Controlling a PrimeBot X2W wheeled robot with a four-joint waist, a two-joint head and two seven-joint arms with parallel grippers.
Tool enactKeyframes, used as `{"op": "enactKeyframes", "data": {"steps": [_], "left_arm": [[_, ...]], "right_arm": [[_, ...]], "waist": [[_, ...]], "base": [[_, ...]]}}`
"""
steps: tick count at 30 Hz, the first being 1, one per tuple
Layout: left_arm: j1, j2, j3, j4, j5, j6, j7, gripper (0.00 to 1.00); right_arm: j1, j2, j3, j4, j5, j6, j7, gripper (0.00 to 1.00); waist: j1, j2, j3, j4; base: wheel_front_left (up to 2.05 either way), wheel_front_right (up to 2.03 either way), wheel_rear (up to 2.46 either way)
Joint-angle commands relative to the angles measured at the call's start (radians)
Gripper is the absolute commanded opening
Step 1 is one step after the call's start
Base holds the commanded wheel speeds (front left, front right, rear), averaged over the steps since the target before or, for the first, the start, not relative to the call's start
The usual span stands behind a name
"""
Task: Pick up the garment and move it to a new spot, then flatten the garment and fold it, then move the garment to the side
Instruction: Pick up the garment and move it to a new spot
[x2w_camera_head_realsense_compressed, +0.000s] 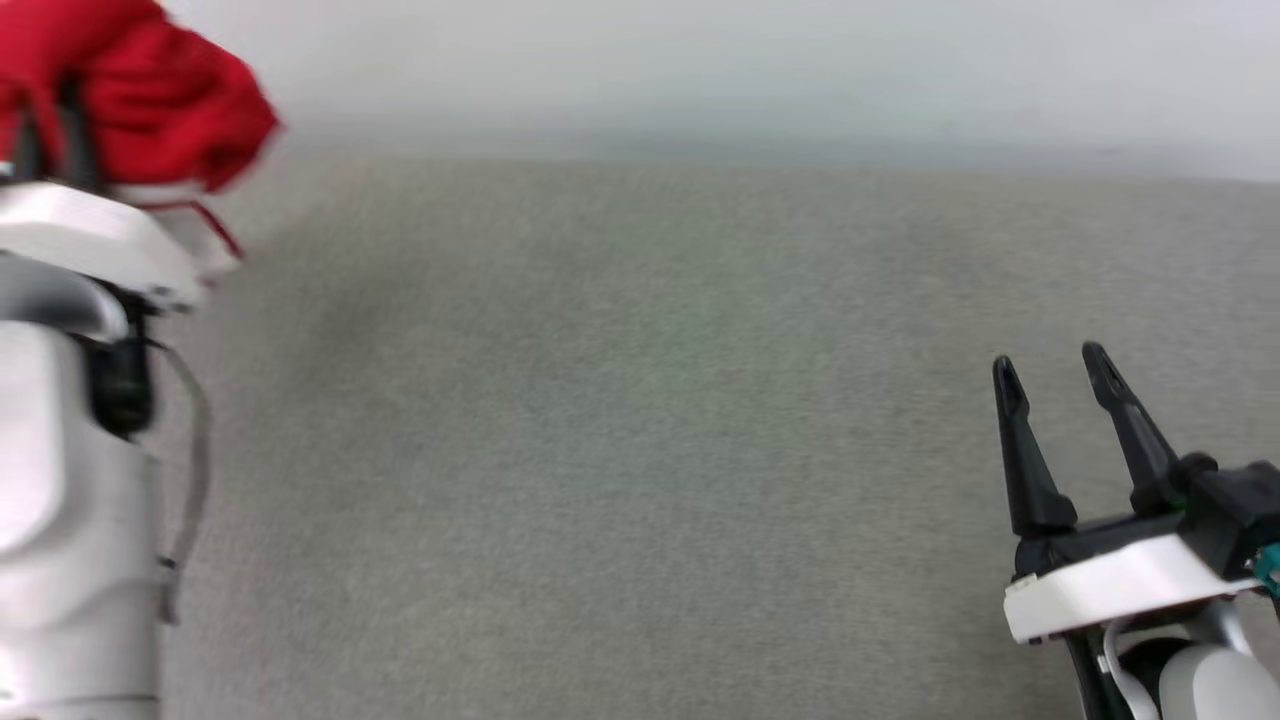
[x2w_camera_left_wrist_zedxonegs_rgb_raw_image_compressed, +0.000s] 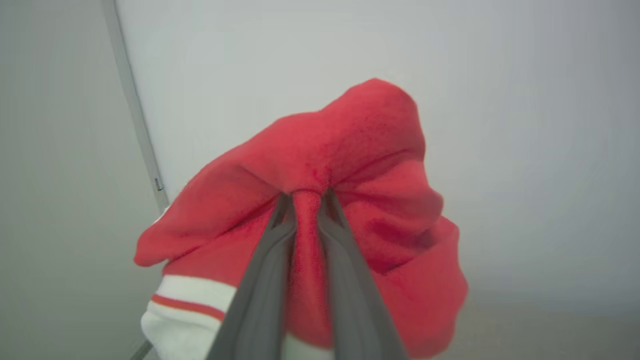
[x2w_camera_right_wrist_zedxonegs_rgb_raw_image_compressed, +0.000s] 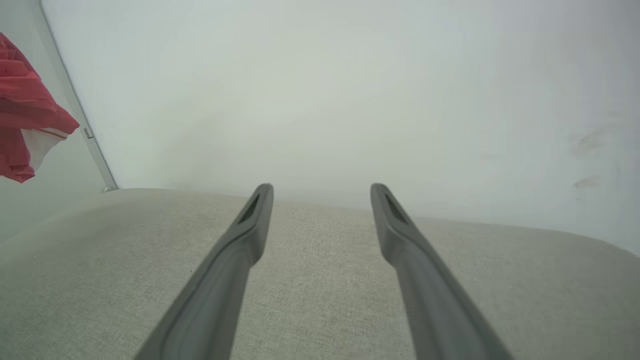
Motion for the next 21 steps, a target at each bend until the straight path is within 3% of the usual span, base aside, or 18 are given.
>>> {"op": "enactKeyframes", "data": {"steps": [1,12,21], "left_arm": [[0.018,-0.021,-0.014,-0.016,0.000,0.001,-0.003,0.00],[0.177,-0.247,-0.209,-0.115,-0.035,-0.060,0.018,0.00],[0.332,-0.305,-0.418,-0.118,-0.085,-0.065,0.015,0.00]], "right_arm": [[0.019,0.002,-0.007,-0.001,-0.003,-0.001,0.003,1.00],[0.079,0.002,-0.027,-0.010,0.011,-0.001,0.028,1.00],[0.081,0.002,-0.030,-0.010,0.036,-0.001,0.021,1.00]], "waist": [[0.0002,0.0000,-0.047,-0.050],[0.0002,0.0000,-0.068,-0.205],[0.0002,0.0000,-0.008,-0.269]], "base": [[0.00,0.00,0.00],[0.00,0.00,0.00],[0.00,0.00,0.00]]}}
